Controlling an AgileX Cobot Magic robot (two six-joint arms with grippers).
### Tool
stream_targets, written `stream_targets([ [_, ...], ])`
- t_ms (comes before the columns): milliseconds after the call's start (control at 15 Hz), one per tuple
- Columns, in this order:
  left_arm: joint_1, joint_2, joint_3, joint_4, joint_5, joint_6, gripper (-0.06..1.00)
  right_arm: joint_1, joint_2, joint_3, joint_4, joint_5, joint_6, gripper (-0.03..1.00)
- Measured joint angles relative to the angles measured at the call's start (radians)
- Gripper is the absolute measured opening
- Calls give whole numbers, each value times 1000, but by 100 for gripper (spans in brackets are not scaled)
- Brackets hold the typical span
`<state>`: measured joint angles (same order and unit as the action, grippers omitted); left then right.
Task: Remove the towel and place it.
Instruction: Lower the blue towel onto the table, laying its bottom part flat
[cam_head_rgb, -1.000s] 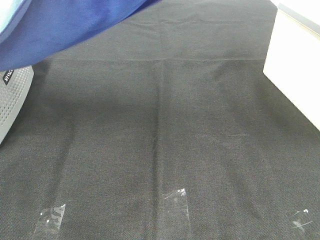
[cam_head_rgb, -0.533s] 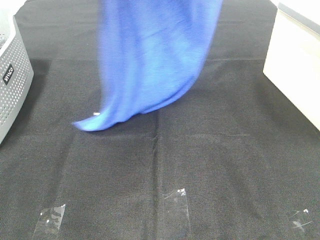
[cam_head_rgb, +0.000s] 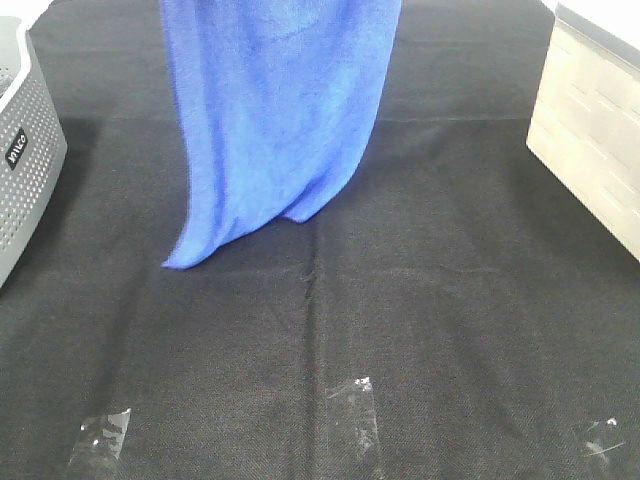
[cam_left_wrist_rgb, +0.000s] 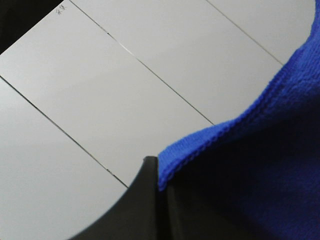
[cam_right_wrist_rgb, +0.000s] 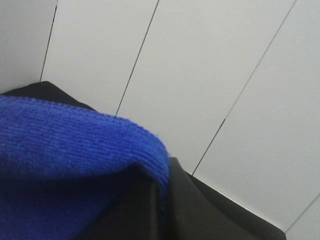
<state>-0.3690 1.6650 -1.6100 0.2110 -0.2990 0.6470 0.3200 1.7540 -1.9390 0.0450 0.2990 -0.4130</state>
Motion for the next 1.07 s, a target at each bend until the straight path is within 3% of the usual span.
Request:
stream_targets([
  [400, 63, 209, -233, 22, -68, 3, 0, 0, 123, -32, 4, -279, 0, 1],
  [800, 116, 517, -694, 24, -85, 85, 0, -14, 340, -376, 27, -318, 0, 1],
  [1067, 130, 597, -827, 25, -65, 86, 0, -38, 389, -437, 74, -330, 1, 1],
])
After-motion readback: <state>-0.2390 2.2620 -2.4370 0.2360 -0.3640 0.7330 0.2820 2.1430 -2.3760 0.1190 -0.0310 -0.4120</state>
